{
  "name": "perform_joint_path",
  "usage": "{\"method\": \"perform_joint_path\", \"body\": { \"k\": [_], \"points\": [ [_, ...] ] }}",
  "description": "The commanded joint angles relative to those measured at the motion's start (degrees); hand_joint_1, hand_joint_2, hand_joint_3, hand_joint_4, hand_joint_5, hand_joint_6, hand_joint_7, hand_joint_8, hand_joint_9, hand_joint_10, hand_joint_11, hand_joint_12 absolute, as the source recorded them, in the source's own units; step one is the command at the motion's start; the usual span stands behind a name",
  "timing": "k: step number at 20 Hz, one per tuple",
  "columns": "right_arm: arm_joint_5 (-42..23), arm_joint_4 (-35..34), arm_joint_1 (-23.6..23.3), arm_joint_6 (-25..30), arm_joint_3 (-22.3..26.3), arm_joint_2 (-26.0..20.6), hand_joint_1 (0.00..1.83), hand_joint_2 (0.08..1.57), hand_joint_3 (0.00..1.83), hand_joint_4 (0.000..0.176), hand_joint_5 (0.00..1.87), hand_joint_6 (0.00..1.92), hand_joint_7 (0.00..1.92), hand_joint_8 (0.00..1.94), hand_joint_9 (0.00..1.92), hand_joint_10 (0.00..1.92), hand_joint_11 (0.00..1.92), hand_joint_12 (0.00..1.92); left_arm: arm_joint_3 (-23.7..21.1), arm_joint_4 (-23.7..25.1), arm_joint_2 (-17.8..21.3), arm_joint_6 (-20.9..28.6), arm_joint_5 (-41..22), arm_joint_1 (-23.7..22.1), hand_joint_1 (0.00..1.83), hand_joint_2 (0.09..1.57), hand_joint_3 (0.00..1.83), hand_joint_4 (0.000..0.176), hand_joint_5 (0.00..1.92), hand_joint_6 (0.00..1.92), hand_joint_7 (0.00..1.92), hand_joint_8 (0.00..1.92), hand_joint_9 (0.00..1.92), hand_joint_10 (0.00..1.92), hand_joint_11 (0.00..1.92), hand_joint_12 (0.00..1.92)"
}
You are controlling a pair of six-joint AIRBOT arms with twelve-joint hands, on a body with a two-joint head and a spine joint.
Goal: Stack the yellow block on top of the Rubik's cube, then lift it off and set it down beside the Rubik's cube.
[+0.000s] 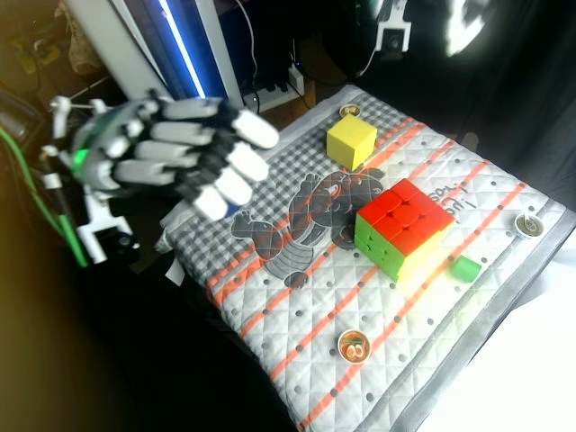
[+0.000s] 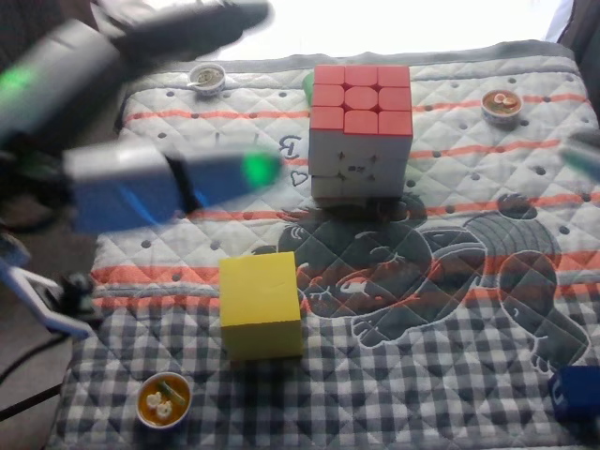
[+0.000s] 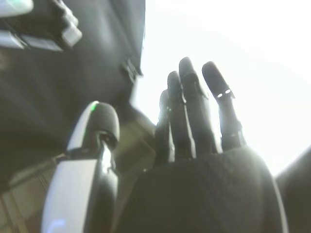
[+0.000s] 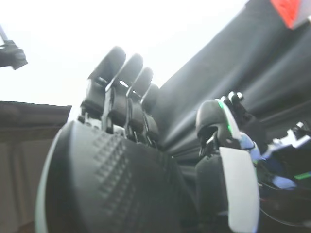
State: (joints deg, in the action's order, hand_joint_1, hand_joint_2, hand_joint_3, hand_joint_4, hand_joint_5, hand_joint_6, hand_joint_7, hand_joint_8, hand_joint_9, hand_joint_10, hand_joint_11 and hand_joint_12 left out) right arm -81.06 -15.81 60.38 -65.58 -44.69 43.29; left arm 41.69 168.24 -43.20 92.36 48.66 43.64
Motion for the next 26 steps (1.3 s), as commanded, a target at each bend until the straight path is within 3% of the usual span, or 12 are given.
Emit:
{"method": "perform_joint_path", "body": {
  "k": [1, 2, 3, 5, 7, 10, 15, 17, 19, 20, 23, 26],
  "points": [
    [-5.7, 0.4, -0.8, -0.1, -0.5, -0.1, 0.75, 0.96, 0.0, 0.0, 0.54, 0.12, 0.45, 0.01, 0.29, 0.26, 0.0, 1.33, 0.3, 3.5, -0.5, 0.3, 2.0, -1.4, 0.61, 0.84, 0.0, 0.066, 0.34, 0.0, 0.21, 0.01, 0.21, 0.02, 0.0, 0.91],
    [-5.2, 0.5, -0.8, -0.1, -0.5, -0.1, 0.78, 0.93, 0.0, 0.0, 0.51, 0.06, 0.43, 0.0, 0.3, 0.18, 0.0, 1.29, 0.4, 4.3, -0.9, 0.3, 0.0, -2.1, 0.63, 0.82, 0.0, 0.029, 0.32, 0.0, 0.22, 0.0, 0.2, 0.01, 0.0, 0.86],
    [-4.9, 0.5, -0.8, -0.1, -0.5, 0.0, 0.78, 0.94, 0.0, 0.0, 0.47, 0.03, 0.44, 0.01, 0.31, 0.16, 0.0, 1.31, 0.5, 4.3, -1.2, 0.3, -1.7, -2.6, 0.61, 0.83, 0.0, 0.0, 0.28, 0.01, 0.22, 0.0, 0.15, 0.02, 0.0, 0.56],
    [-4.9, 0.4, -0.8, -0.1, -0.6, 0.3, 0.75, 0.96, 0.01, 0.0, 0.48, 0.02, 0.45, 0.01, 0.36, 0.17, 0.0, 1.39, 0.7, 4.3, -1.8, 0.0, -5.1, -3.0, 0.56, 0.79, 0.0, 0.0, 0.23, 0.0, 0.19, 0.0, 0.11, 0.01, 0.0, 0.5],
    [-4.9, 0.4, -0.8, -0.1, -0.8, 0.5, 0.7, 1.0, 0.02, 0.0, 0.49, 0.03, 0.46, 0.01, 0.37, 0.17, 0.0, 1.41, 1.3, 4.3, -2.4, -0.1, -9.0, -3.6, 0.65, 0.75, 0.0, 0.0, 0.25, 0.01, 0.2, 0.0, 0.17, 0.03, 0.0, 0.99],
    [-4.7, 0.4, -0.8, -0.1, -0.8, 0.7, 0.68, 1.12, 0.01, 0.0, 0.52, 0.02, 0.5, 0.01, 0.37, 0.32, 0.0, 1.5, 2.2, 4.3, -3.2, -0.6, -14.9, -4.6, 0.76, 0.72, 0.0, 0.0, 0.29, 0.01, 0.21, 0.0, 0.2, 0.04, 0.0, 1.24],
    [-4.7, 0.4, -0.8, 0.0, -1.0, 0.9, 0.74, 1.18, 0.0, 0.0, 0.58, 0.07, 0.64, 0.04, 0.32, 0.81, 0.03, 1.6, 2.3, 4.3, -3.6, -4.3, -23.3, -5.0, 0.76, 0.7, 0.0, 0.0, 0.28, 0.0, 0.24, 0.0, 0.18, 0.03, 0.0, 1.15],
    [-4.7, 0.4, -0.9, 0.2, -1.0, 0.9, 0.75, 1.19, 0.0, 0.0, 0.59, 0.09, 0.67, 0.05, 0.34, 0.82, 0.04, 1.59, 2.9, 4.3, -3.9, -5.2, -26.0, -5.0, 0.75, 0.72, 0.0, 0.021, 0.24, 0.0, 0.19, 0.01, 0.15, 0.01, 0.0, 0.98],
    [-4.7, 0.4, -0.9, 0.4, -1.1, 0.9, 0.72, 1.2, 0.01, 0.0, 0.62, 0.11, 0.7, 0.06, 0.37, 0.83, 0.05, 1.59, 3.9, 4.3, -4.9, -5.8, -29.1, -5.1, 0.74, 0.73, 0.0, 0.02, 0.23, 0.0, 0.19, 0.01, 0.15, 0.01, 0.0, 0.87],
    [-4.7, 0.4, -0.9, 0.5, -1.2, 0.9, 0.71, 1.2, 0.01, 0.0, 0.61, 0.22, 0.71, 0.09, 0.37, 0.87, 0.04, 1.6, 4.4, 4.3, -5.3, -6.4, -30.8, -5.1, 0.74, 0.74, 0.01, 0.0, 0.23, 0.0, 0.18, 0.0, 0.14, 0.01, 0.0, 0.87],
    [-4.7, 0.4, -1.0, 1.1, -1.3, 0.9, 0.75, 1.21, 0.0, 0.0, 0.46, 0.66, 0.69, 0.23, 0.36, 0.97, 0.04, 1.62, 5.9, 4.3, -6.6, -7.2, -34.3, -5.6, 0.67, 0.76, 0.01, 0.0, 0.2, 0.0, 0.18, 0.0, 0.14, 0.0, 0.0, 1.04],
    [-4.7, 0.5, -1.0, 1.3, -1.4, 1.0, 0.84, 1.23, 0.0, 0.0, 0.47, 0.84, 0.61, 0.58, 0.37, 1.06, 0.03, 1.69, 6.7, 4.3, -7.2, -7.3, -36.5, -6.1, 0.73, 0.85, 0.03, 0.0, 0.24, 0.01, 0.23, 0.01, 0.18, 0.02, 0.0, 1.07]
  ]
}}
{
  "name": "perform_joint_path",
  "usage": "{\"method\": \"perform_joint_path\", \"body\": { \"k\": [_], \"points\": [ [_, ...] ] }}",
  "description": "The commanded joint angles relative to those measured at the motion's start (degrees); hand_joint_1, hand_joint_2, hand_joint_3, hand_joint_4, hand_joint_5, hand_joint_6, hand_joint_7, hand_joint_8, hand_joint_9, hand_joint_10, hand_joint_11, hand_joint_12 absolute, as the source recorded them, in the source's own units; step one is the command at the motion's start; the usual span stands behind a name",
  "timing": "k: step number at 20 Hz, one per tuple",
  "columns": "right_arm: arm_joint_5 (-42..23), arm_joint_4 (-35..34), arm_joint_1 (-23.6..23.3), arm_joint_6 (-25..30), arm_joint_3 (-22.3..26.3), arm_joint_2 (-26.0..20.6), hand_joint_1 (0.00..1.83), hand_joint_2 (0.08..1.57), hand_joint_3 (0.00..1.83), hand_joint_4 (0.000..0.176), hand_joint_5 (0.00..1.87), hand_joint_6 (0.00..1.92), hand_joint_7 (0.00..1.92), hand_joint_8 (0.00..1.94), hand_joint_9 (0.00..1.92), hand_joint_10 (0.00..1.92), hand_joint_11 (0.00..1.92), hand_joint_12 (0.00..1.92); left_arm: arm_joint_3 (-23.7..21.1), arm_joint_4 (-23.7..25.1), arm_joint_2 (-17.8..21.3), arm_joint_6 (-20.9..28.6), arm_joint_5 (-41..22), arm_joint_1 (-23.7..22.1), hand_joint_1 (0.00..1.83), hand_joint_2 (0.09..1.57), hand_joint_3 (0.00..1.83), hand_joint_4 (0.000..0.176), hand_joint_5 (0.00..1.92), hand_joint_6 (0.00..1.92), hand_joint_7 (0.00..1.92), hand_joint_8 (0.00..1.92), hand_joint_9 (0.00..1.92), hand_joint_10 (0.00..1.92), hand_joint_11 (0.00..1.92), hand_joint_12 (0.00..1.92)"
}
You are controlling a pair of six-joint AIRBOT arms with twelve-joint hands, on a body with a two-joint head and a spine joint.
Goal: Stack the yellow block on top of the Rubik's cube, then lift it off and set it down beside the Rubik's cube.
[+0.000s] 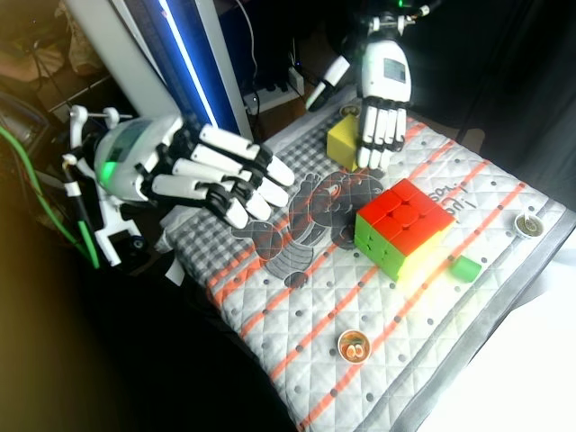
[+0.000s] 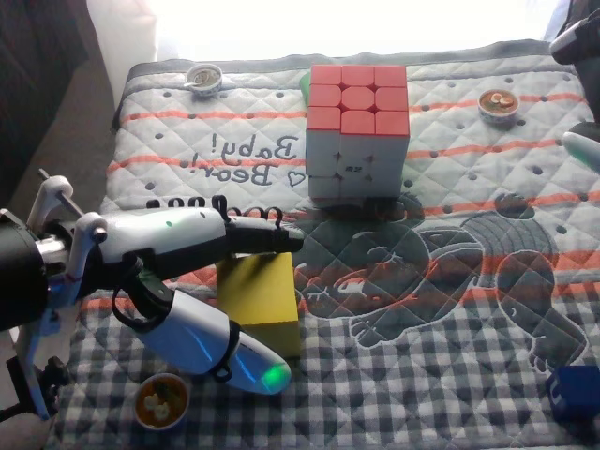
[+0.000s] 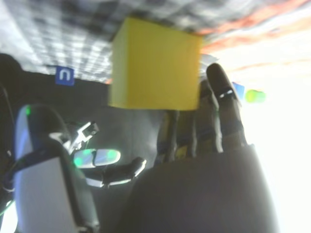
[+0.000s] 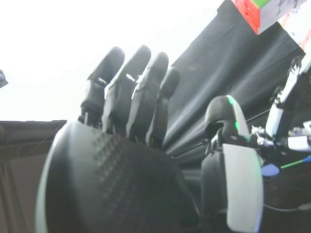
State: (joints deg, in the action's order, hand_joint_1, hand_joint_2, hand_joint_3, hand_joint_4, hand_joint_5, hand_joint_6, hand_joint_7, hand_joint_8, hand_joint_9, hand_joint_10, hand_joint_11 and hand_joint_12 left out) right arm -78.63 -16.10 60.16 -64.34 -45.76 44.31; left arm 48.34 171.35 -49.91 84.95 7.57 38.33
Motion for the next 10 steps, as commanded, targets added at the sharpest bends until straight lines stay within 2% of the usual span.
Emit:
{"method": "perform_joint_path", "body": {
  "k": [1, 2, 3, 4, 5, 6, 7, 8, 9, 10],
  "points": [
    [-7.1, 0.8, -0.8, 0.1, -0.3, 0.0, 0.84, 1.23, 0.0, 0.0, 0.48, 0.85, 0.6, 0.62, 0.37, 1.05, 0.02, 1.7, 0.4, 1.2, -0.6, 0.1, 4.6, -0.7, 0.75, 0.9, 0.03, 0.0, 0.28, 0.02, 0.26, 0.02, 0.19, 0.02, 0.0, 1.1],
    [-7.1, 0.8, -0.8, 0.1, -0.3, 0.1, 0.85, 1.24, 0.0, 0.0, 0.49, 0.86, 0.6, 0.67, 0.38, 1.07, 0.03, 1.7, 0.6, 1.2, -0.7, 0.1, 4.7, -0.8, 0.79, 1.0, 0.04, 0.0, 0.43, 0.05, 0.32, 0.03, 0.21, 0.02, 0.0, 1.17],
    [-7.1, 0.8, -0.8, 0.1, -0.3, 0.1, 0.84, 1.25, 0.01, 0.0, 0.49, 0.85, 0.6, 0.66, 0.39, 1.04, 0.06, 1.69, 0.9, 1.2, -1.0, 0.1, 4.9, -0.9, 0.9, 1.12, 0.02, 0.0, 0.63, 0.07, 0.42, 0.03, 0.23, 0.03, 0.0, 1.18],
    [-7.1, 0.8, -0.8, 0.1, -0.3, 0.1, 0.85, 1.25, 0.0, 0.0, 0.51, 0.85, 0.6, 0.65, 0.39, 1.03, 0.07, 1.68, 1.1, 1.2, -1.3, 0.1, 5.2, -1.0, 0.94, 1.19, 0.01, 0.0, 0.74, 0.07, 0.49, 0.02, 0.26, 0.04, 0.0, 1.18],
    [-7.1, 0.8, -0.8, 0.1, -0.3, 0.1, 0.89, 1.24, 0.0, 0.0, 0.52, 0.86, 0.61, 0.65, 0.4, 1.04, 0.1, 1.69, 1.3, 1.2, -1.5, 0.1, 6.2, -1.0, 0.98, 1.24, 0.02, 0.0, 0.73, 1.1, 0.53, 0.01, 0.29, 0.05, 0.0, 1.24],
    [-7.1, 0.8, -0.8, 0.2, -0.3, 0.1, 1.0, 1.29, 0.0, 0.0, 0.61, 1.36, 0.61, 0.69, 0.4, 1.1, 0.12, 1.71, 1.5, 0.9, -1.6, 0.1, 7.5, -1.0, 1.06, 1.25, 0.01, 0.0, 0.73, 1.3, 0.62, 0.04, 0.37, 0.08, 0.0, 1.31],
    [-7.1, 0.8, -0.8, 0.3, -0.3, 0.1, 1.01, 1.31, 0.0, 0.0, 0.61, 1.49, 0.59, 0.75, 0.39, 1.15, 0.13, 1.73, 1.8, -0.5, -1.6, 0.1, 9.2, -1.0, 1.04, 1.27, 0.0, 0.0, 0.7, 1.4, 0.61, 0.03, 0.37, 0.08, 0.0, 1.24],
    [-7.1, 0.8, -0.8, 0.3, -0.3, 0.1, 1.02, 1.32, 0.0, 0.0, 0.62, 1.51, 0.57, 0.81, 0.39, 1.2, 0.17, 1.76, 2.0, -2.1, -1.5, 0.1, 11.4, -0.9, 1.06, 1.27, 0.01, 0.0, 0.7, 1.4, 0.66, 0.04, 0.38, 0.23, 0.0, 1.34],
    [-7.1, 0.8, -0.8, 0.3, -0.3, 0.2, 1.03, 1.31, 0.0, 0.0, 0.62, 1.51, 0.58, 0.83, 0.4, 1.22, 0.21, 1.77, 1.9, -3.1, -1.4, 0.1, 13.5, -0.8, 1.07, 1.27, 0.0, 0.0, 0.7, 1.4, 0.68, 0.05, 0.31, 0.43, 0.0, 1.36],
    [-7.1, 0.7, -0.7, 0.3, -0.3, 0.2, 1.03, 1.31, 0.0, 0.0, 0.63, 1.5, 0.58, 0.85, 0.42, 1.24, 0.26, 1.77, 1.6, -3.9, -1.2, 0.1, 16.0, -0.7, 1.13, 1.3, 0.0, 0.0, 0.78, 1.37, 0.51, 1.26, 0.24, 0.75, 0.0, 1.45]
  ]
}}
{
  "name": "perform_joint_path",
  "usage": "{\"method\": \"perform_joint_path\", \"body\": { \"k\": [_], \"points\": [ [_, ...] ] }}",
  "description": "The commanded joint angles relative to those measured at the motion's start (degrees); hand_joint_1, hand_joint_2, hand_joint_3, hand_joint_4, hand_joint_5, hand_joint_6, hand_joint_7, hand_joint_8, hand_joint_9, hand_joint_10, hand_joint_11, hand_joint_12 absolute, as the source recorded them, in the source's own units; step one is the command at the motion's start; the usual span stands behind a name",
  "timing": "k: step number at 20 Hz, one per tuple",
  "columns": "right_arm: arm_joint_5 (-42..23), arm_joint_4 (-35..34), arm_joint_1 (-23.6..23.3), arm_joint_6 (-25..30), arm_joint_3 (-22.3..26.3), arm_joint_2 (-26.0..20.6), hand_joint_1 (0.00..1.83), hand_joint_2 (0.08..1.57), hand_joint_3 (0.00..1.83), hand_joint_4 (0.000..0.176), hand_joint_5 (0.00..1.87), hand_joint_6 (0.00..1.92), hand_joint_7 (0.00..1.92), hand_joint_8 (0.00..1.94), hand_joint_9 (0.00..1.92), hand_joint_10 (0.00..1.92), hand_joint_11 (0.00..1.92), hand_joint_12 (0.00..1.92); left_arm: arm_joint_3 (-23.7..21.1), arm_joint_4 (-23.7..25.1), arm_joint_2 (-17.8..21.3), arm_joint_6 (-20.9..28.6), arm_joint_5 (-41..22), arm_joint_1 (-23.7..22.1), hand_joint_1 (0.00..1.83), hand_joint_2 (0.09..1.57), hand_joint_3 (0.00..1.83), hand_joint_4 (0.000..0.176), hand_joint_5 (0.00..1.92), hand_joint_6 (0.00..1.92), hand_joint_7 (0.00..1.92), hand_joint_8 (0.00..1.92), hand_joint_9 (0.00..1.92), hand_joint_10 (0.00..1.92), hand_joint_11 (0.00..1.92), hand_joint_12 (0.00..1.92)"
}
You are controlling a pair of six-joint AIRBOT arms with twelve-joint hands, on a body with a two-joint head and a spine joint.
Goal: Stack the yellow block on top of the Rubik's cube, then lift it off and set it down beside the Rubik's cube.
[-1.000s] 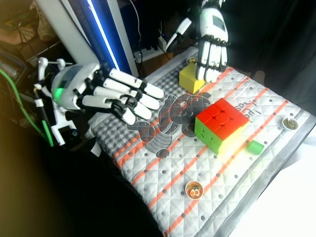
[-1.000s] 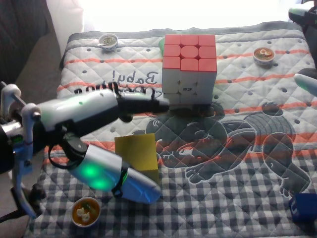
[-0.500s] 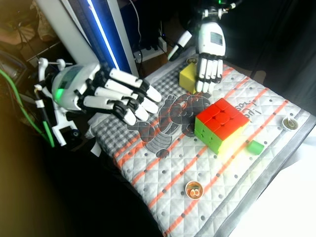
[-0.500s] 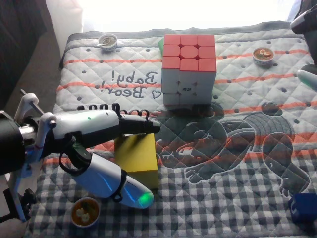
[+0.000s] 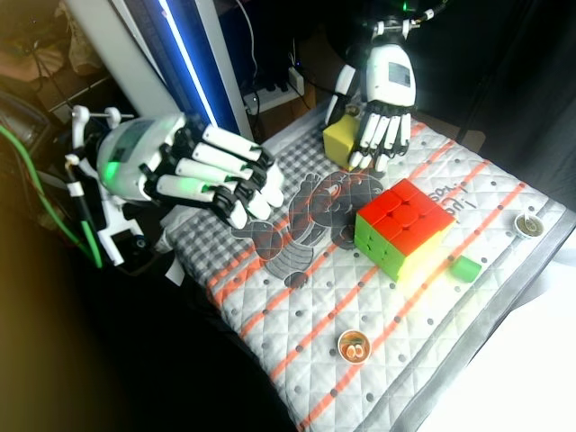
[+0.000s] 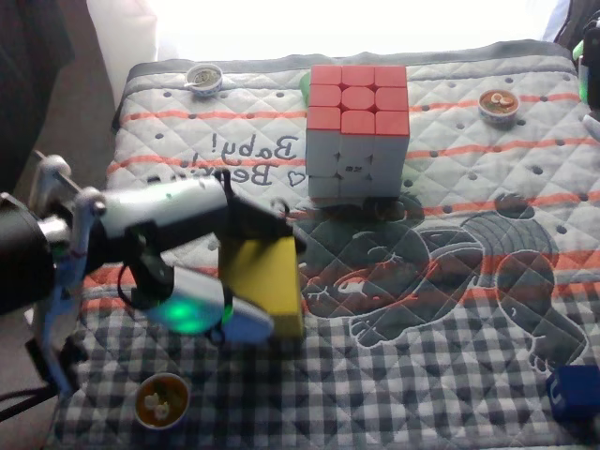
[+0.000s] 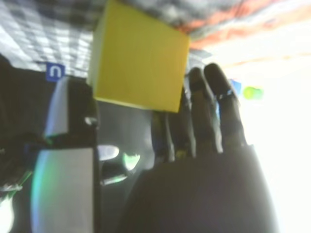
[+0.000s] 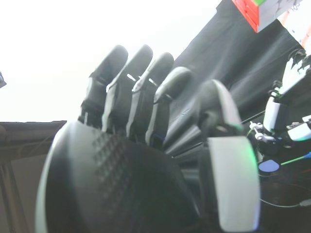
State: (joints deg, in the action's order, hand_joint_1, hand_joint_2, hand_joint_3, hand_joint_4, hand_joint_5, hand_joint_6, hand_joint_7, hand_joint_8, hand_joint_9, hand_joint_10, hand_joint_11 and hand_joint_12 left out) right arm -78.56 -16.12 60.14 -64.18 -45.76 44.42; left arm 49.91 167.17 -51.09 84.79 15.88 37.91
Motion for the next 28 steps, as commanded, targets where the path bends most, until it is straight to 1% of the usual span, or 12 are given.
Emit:
{"method": "perform_joint_path", "body": {
  "k": [1, 4, 8, 12, 19, 20, 22, 23, 24, 25, 27, 28],
  "points": [
    [-7.2, 0.7, -0.7, 0.1, -0.3, 0.0, 1.04, 1.3, 0.0, 0.0, 0.64, 1.49, 0.59, 0.86, 0.44, 1.25, 0.3, 1.76, -0.5, 0.1, 0.4, 0.2, 9.8, -0.4, 1.15, 1.3, 0.0, 0.0, 0.79, 1.38, 0.48, 1.5, 0.19, 1.0, 0.0, 1.56],
    [-7.2, 0.7, -0.7, 0.1, -0.3, 0.1, 1.04, 1.3, 0.0, 0.0, 0.64, 1.49, 0.6, 0.98, 0.46, 1.34, 0.32, 1.84, -2.6, 0.6, 2.3, 0.2, 15.3, -0.8, 1.13, 1.33, 0.0, 0.0, 0.76, 1.44, 0.44, 1.62, 0.12, 1.38, 0.0, 1.72],
    [-7.2, 0.6, -0.6, 0.1, -0.4, 0.2, 1.04, 1.3, 0.0, 0.0, 0.65, 1.48, 0.61, 1.07, 0.45, 1.44, 0.3, 1.92, -6.0, 3.1, 5.5, 0.2, 22.0, -1.9, 1.13, 1.33, 0.0, 0.0, 0.75, 1.46, 0.44, 1.62, 0.13, 1.42, 0.0, 1.9],
    [-7.2, 0.4, -0.5, 0.1, -0.7, 0.4, 1.03, 1.3, 0.0, 0.0, 0.65, 1.49, 0.61, 1.08, 0.48, 1.45, 0.36, 1.91, -5.8, 4.4, 5.6, 0.2, 26.8, -4.7, 1.14, 1.3, 0.0, 0.0, 0.78, 1.44, 0.5, 1.53, 0.23, 1.22, 0.0, 1.79],
    [-7.2, 0.5, -0.6, 0.6, -1.5, 1.6, 1.04, 1.29, 0.0, 0.0, 0.67, 1.46, 0.62, 1.06, 0.56, 1.45, 0.52, 1.89, 5.7, 0.5, -2.8, 0.2, 19.4, -15.3, 1.17, 1.27, 0.0, 0.0, 0.82, 1.39, 0.56, 1.46, 0.32, 1.19, 0.04, 1.89],
    [-7.2, 0.5, -0.6, 0.6, -1.7, 1.7, 1.04, 1.29, 0.0, 0.0, 0.66, 1.47, 0.63, 1.05, 0.55, 1.44, 0.52, 1.89, 7.5, 0.0, -4.1, 0.2, 18.0, -16.6, 1.1, 1.24, 0.0, 0.0, 0.78, 1.34, 0.52, 1.13, 0.32, 1.17, 0.04, 1.86],
    [-7.2, 0.5, -0.6, 0.7, -1.8, 1.8, 1.03, 1.3, 0.0, 0.0, 0.65, 1.49, 0.63, 1.08, 0.54, 1.48, 0.5, 1.9, 11.3, -1.5, -7.3, 0.2, 15.1, -18.8, 1.08, 1.23, 0.0, 0.0, 0.77, 1.33, 0.53, 0.94, 0.32, 1.13, 0.02, 1.86],
    [-7.1, 0.6, -0.7, 0.7, -1.9, 1.9, 1.03, 1.3, 0.0, 0.0, 0.65, 1.48, 0.64, 1.1, 0.54, 1.48, 0.48, 1.9, 13.0, -2.1, -8.6, 0.2, 13.9, -19.5, 1.09, 1.23, 0.0, 0.0, 0.77, 1.32, 0.54, 0.93, 0.34, 1.14, 0.06, 1.84],
    [-7.0, 0.6, -0.7, 0.7, -2.0, 2.0, 1.04, 1.3, 0.0, 0.0, 0.66, 1.48, 0.63, 1.13, 0.53, 1.49, 0.45, 1.89, 14.1, -2.6, -9.7, 0.2, 13.1, -19.9, 1.16, 1.25, 0.0, 0.0, 0.83, 1.35, 0.58, 1.31, 0.37, 1.14, 0.12, 1.8],
    [-6.8, 0.7, -0.9, 0.7, -2.1, 2.1, 1.03, 1.29, 0.0, 0.0, 0.66, 1.48, 0.63, 1.15, 0.53, 1.5, 0.43, 1.91, 15.9, -3.3, -11.1, 0.2, 11.9, -20.3, 1.11, 1.23, 0.0, 0.0, 0.79, 1.31, 0.52, 1.02, 0.36, 1.1, 0.13, 1.76],
    [-6.5, 0.9, -1.2, 0.9, -2.3, 2.3, 1.04, 1.29, 0.0, 0.0, 0.67, 1.46, 0.64, 1.17, 0.55, 1.47, 0.46, 1.88, 19.4, -5.3, -13.9, 0.2, 9.2, -20.7, 1.1, 1.23, 0.0, 0.0, 0.77, 1.32, 0.54, 0.85, 0.39, 1.12, 0.19, 1.77],
    [-6.4, 1.0, -1.3, 0.9, -2.5, 2.4, 1.04, 1.29, 0.0, 0.0, 0.66, 1.47, 0.64, 1.16, 0.54, 1.48, 0.45, 1.9, 20.9, -6.3, -15.0, 0.2, 8.1, -20.7, 1.16, 1.26, 0.0, 0.0, 0.82, 1.35, 0.57, 1.32, 0.41, 1.2, 0.24, 1.81]
  ]
}}
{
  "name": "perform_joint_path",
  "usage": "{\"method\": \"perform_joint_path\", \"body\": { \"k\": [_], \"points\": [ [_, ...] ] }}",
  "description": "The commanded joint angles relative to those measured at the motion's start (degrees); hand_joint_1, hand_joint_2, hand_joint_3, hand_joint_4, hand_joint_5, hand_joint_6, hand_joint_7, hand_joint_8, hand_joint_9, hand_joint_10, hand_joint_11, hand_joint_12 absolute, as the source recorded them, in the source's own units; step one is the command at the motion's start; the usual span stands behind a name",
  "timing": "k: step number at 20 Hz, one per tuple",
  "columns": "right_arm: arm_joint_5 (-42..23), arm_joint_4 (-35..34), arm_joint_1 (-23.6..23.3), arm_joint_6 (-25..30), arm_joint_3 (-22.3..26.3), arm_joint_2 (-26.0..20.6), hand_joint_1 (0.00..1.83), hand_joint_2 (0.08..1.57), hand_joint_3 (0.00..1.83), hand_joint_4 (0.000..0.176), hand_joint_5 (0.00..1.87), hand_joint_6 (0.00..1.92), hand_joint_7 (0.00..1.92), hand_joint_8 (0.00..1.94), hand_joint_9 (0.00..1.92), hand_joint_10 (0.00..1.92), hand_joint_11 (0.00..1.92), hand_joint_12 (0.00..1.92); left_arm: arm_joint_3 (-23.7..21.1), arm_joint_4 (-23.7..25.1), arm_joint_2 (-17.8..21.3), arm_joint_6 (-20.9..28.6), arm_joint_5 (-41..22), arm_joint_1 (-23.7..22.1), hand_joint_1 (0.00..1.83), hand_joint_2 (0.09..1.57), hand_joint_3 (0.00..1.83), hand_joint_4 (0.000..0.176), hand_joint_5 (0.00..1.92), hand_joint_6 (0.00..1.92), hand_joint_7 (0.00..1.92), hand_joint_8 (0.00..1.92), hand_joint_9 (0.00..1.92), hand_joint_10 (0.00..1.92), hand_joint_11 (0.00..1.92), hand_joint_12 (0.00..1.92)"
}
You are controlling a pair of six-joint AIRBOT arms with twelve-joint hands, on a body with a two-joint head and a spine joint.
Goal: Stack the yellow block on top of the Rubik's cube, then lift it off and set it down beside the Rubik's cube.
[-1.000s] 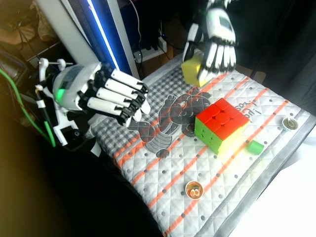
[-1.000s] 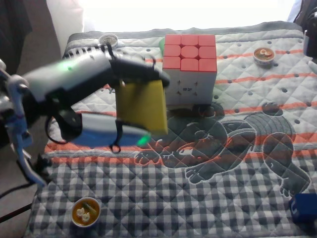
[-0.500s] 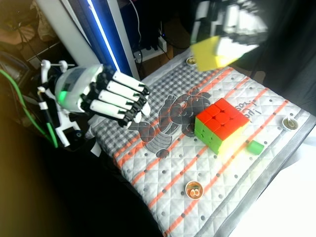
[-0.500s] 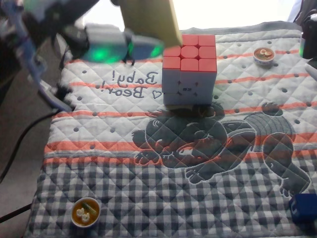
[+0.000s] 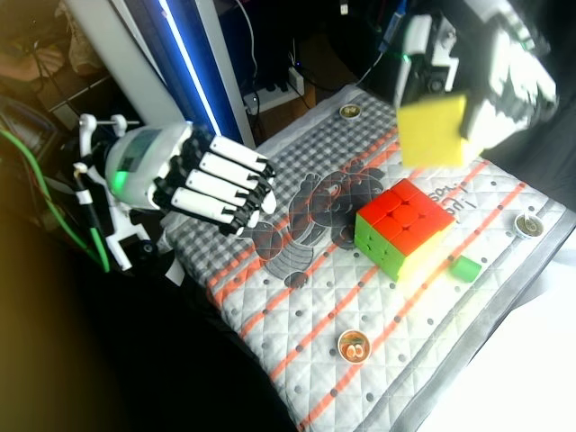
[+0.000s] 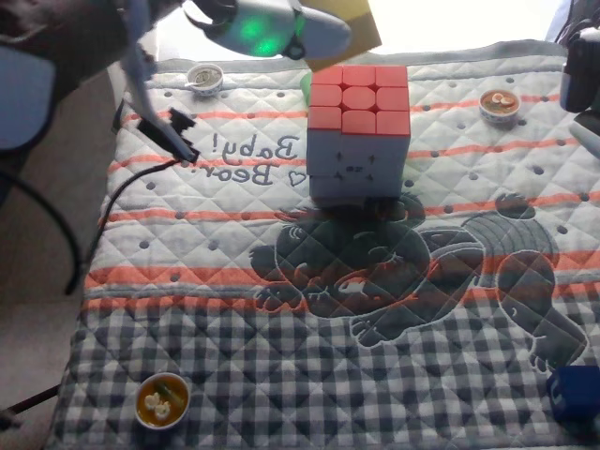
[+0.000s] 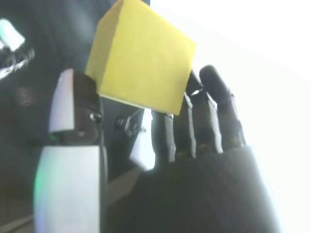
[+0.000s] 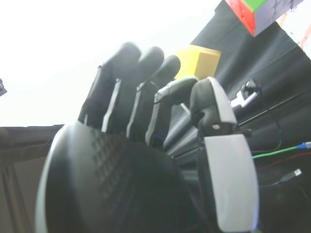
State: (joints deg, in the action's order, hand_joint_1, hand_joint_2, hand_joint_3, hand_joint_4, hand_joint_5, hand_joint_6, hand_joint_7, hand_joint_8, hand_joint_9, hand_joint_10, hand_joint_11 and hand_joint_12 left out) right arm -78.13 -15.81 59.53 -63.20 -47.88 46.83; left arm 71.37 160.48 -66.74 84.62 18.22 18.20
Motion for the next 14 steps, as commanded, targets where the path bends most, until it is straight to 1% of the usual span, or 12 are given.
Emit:
{"method": "perform_joint_path", "body": {
  "k": [1, 2, 5, 6, 7, 8, 9, 10, 11, 12, 13, 14],
  "points": [
    [-6.6, 0.8, -0.9, -0.1, -0.5, 0.1, 1.04, 1.3, 0.0, 0.0, 0.65, 1.48, 0.63, 1.18, 0.52, 1.53, 0.43, 1.92, 0.9, -0.7, -0.7, 0.4, 4.7, -0.9, 1.12, 1.21, 0.0, 0.0, 0.82, 1.26, 0.54, 1.01, 0.39, 1.14, 0.15, 1.79],
    [-6.4, 0.9, -1.0, 0.0, -0.5, 0.1, 1.02, 1.3, 0.0, 0.0, 0.65, 1.49, 0.61, 1.17, 0.49, 1.53, 0.38, 1.92, 2.2, -1.5, -1.7, 0.4, 3.9, -0.8, 1.17, 1.24, 0.0, 0.0, 0.85, 1.3, 0.58, 1.34, 0.4, 1.13, 0.16, 1.77],
    [-6.2, 1.0, -1.2, 0.0, -0.7, 0.2, 1.01, 1.3, 0.0, 0.0, 0.64, 1.5, 0.63, 1.15, 0.55, 1.41, 0.48, 1.76, 4.7, -2.5, -4.2, 0.4, 1.7, -0.7, 1.18, 1.25, 0.0, 0.0, 0.85, 1.32, 0.61, 1.42, 0.4, 1.12, 0.12, 1.75],
    [-6.0, 1.0, -1.3, 0.0, -0.7, 0.2, 1.02, 1.3, 0.0, 0.0, 0.64, 1.49, 0.66, 1.14, 0.57, 1.39, 0.48, 1.75, 5.5, -2.8, -5.0, 0.4, 0.9, -0.7, 1.17, 1.26, 0.0, 0.0, 0.84, 1.34, 0.58, 1.45, 0.34, 1.13, 0.02, 1.75],
    [-5.9, 1.0, -1.4, 0.0, -0.8, 0.3, 1.03, 1.3, 0.0, 0.0, 0.65, 1.48, 0.66, 1.1, 0.57, 1.35, 0.47, 1.76, 6.0, -3.2, -5.5, 0.4, 0.3, -0.5, 1.12, 1.23, 0.0, 0.0, 0.8, 1.29, 0.51, 0.98, 0.27, 1.06, 0.0, 1.67],
    [-5.8, 1.0, -1.5, 0.0, -0.9, 0.4, 1.04, 1.3, 0.0, 0.0, 0.65, 1.47, 0.67, 1.07, 0.58, 1.33, 0.46, 1.77, 6.4, -3.1, -5.9, 0.4, -0.2, -0.4, 1.16, 1.26, 0.01, 0.0, 0.82, 1.35, 0.54, 1.36, 0.25, 1.06, 0.0, 1.69],
    [-5.7, 1.0, -1.6, 0.0, -1.0, 0.5, 1.01, 1.3, 0.0, 0.0, 0.65, 1.48, 0.68, 1.06, 0.58, 1.32, 0.47, 1.75, 6.5, -2.7, -6.2, 0.4, -0.8, -0.4, 1.16, 1.27, 0.0, 0.0, 0.82, 1.37, 0.54, 1.45, 0.25, 1.07, 0.0, 1.72],
    [-5.6, 1.0, -1.7, 0.0, -1.0, 0.5, 1.03, 1.3, 0.0, 0.0, 0.64, 1.49, 0.68, 1.06, 0.59, 1.31, 0.48, 1.72, 6.6, -2.4, -6.4, 0.4, -1.3, -0.4, 1.12, 1.22, 0.0, 0.0, 0.81, 1.28, 0.46, 0.95, 0.2, 0.99, 0.0, 1.64],
    [-5.6, 1.0, -1.7, 0.1, -1.0, 0.5, 1.03, 1.3, 0.0, 0.0, 0.64, 1.49, 0.67, 1.05, 0.58, 1.3, 0.47, 1.72, 6.7, -2.3, -6.6, 0.4, -1.7, -0.3, 1.11, 1.21, 0.0, 0.0, 0.81, 1.26, 0.5, 0.61, 0.18, 0.82, 0.0, 1.47],
    [-5.5, 1.0, -1.7, 0.2, -1.1, 0.5, 1.02, 1.31, 0.0, 0.0, 0.64, 1.5, 0.66, 1.07, 0.57, 1.33, 0.46, 1.73, 6.9, -1.9, -6.9, 0.4, -2.3, -0.2, 1.1, 1.22, 0.0, 0.0, 0.78, 1.29, 0.48, 0.36, 0.16, 0.65, 0.0, 1.22],
    [-5.5, 1.0, -1.8, 0.2, -1.1, 0.6, 1.02, 1.31, 0.0, 0.0, 0.64, 1.5, 0.65, 1.11, 0.56, 1.37, 0.47, 1.79, 7.2, -1.6, -7.2, 0.4, -2.9, -0.2, 1.07, 1.23, 0.0, 0.0, 0.76, 1.31, 0.57, 0.14, 0.24, 0.5, 0.0, 1.27],
    [-5.5, 1.0, -1.8, 0.2, -1.1, 0.6, 1.02, 1.31, 0.0, 0.0, 0.64, 1.5, 0.65, 1.11, 0.56, 1.37, 0.47, 1.79, 7.4, -1.5, -7.4, 0.4, -3.3, -0.2, 1.07, 1.23, 0.0, 0.0, 0.76, 1.31, 0.57, 0.14, 0.24, 0.5, 0.0, 1.27]
  ]
}}
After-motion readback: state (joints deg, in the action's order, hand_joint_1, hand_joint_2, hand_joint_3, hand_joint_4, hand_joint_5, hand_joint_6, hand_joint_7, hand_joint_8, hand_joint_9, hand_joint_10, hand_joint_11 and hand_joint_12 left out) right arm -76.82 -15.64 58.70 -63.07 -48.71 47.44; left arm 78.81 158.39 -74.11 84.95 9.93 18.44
